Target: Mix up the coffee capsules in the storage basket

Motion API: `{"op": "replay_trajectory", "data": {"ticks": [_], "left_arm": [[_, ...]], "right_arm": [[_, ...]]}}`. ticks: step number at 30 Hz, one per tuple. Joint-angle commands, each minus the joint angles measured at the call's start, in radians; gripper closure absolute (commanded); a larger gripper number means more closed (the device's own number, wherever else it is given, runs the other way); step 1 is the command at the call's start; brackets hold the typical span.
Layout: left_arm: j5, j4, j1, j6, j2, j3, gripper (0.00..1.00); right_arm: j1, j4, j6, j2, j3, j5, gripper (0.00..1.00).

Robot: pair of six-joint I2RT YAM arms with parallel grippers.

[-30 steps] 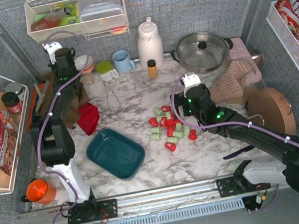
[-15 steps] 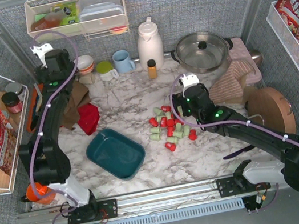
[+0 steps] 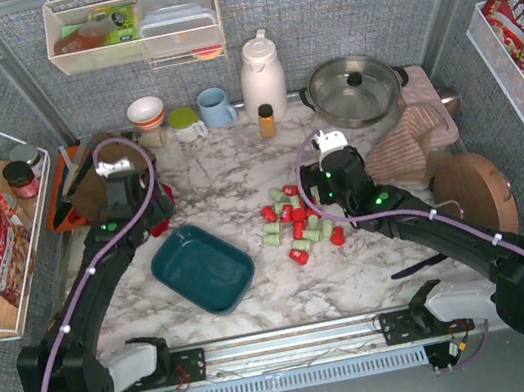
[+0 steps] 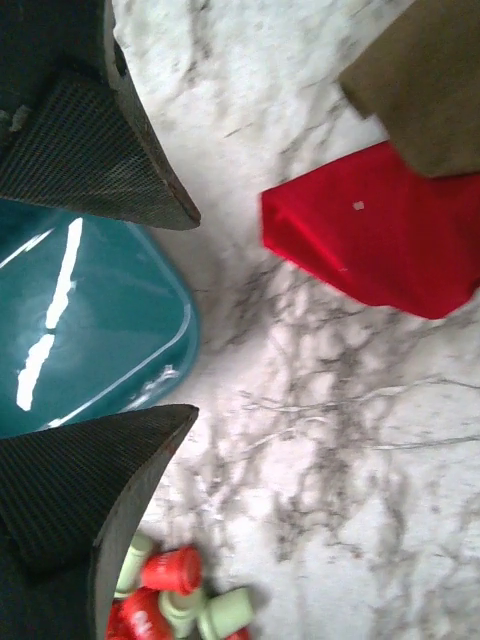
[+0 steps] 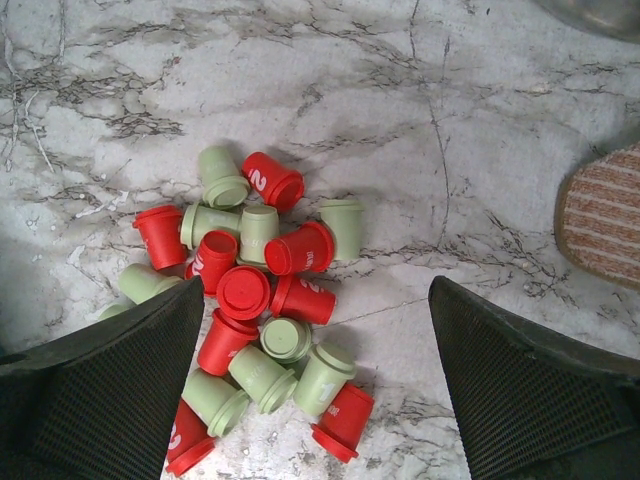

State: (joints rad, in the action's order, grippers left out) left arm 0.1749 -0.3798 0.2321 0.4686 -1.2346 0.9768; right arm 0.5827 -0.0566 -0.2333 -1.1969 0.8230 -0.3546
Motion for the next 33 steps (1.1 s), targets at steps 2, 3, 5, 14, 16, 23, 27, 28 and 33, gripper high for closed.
{"op": "replay_trajectory", "data": {"ticks": [2,3,5,14,16,23,27,28,33], "left_arm": [[-0.084,-0.021,0.006,0.091,0.113,-0.137,0.24],[-0.088,-0.031,0.006,0.095,0.124,-0.157,0.25],[-0.09,-0.043,0.006,0.092,0.137,-0.191,0.25],[-0.09,0.036,0.002,-0.168,0.043,-0.254,0.21],[-0.086,0.068,0.0,-0.231,0.022,-0.252,0.23],[-0.088,0.072,-0.013,-0.383,-0.066,-0.208,0.53],[-0.121,0.055,-0.013,-0.364,-0.041,-0.184,0.52],[-0.112,0.044,-0.013,-0.339,-0.031,-0.176,0.52],[0.174,-0.12,-0.013,-0.096,-0.029,-0.125,0.33]], "right_arm": [[0.002,0.015,0.003,-0.008,0.013,-0.003,0.01],[0.002,0.014,0.005,-0.011,0.014,-0.003,0.01],[0.002,0.014,0.005,-0.017,0.016,-0.005,0.01],[0.002,0.014,0.008,-0.027,0.018,-0.003,0.01],[0.001,0.013,0.009,-0.026,0.019,-0.004,0.01],[0.002,0.005,0.012,-0.008,0.021,-0.006,0.01],[0.002,0.003,0.008,-0.004,0.02,0.0,0.01],[0.002,0.004,0.007,-0.005,0.021,0.003,0.01],[0.002,-0.009,0.005,-0.02,0.035,0.016,0.01]]}}
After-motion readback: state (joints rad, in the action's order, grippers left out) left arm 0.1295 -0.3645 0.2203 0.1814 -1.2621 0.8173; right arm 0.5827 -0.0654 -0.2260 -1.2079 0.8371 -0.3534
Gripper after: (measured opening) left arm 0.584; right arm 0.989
